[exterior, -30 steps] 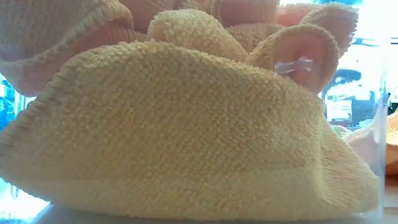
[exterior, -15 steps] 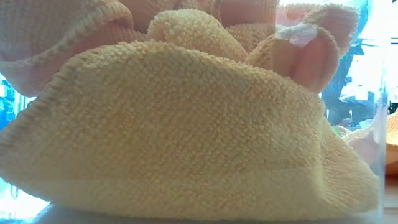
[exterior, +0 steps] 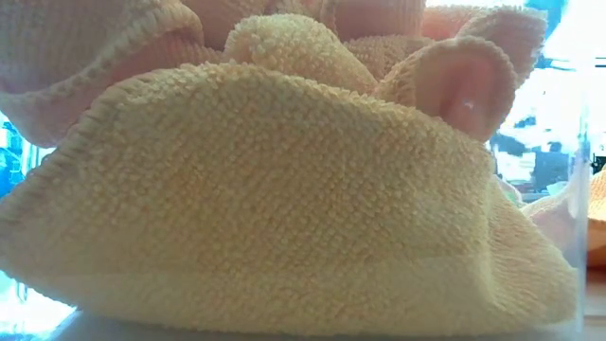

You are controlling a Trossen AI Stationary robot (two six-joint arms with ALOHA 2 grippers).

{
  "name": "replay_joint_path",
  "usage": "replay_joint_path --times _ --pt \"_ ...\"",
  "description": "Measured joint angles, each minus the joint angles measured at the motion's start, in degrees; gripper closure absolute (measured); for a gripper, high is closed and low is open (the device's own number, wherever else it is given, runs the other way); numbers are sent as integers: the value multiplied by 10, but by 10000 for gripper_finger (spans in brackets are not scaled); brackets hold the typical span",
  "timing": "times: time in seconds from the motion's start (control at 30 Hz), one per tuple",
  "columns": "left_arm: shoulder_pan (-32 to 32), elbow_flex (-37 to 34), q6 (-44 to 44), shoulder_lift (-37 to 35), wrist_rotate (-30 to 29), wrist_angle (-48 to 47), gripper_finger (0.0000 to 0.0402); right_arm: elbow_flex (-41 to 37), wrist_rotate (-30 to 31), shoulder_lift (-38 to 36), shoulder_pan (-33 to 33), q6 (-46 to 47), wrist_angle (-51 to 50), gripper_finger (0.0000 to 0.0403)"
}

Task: Sort microfiber towel by color & place in baskets
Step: Put the orange towel into the right transparent bin

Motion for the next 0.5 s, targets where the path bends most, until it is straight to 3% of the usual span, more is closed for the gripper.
replay_joint_path --times 0.2,0.5 --pt "-6 8 33 0 10 -10 401 131 68 -37 67 -62 -58 398" --pt "-49 15 30 0 7 -64 401 396 261 9 243 -142 -171 402"
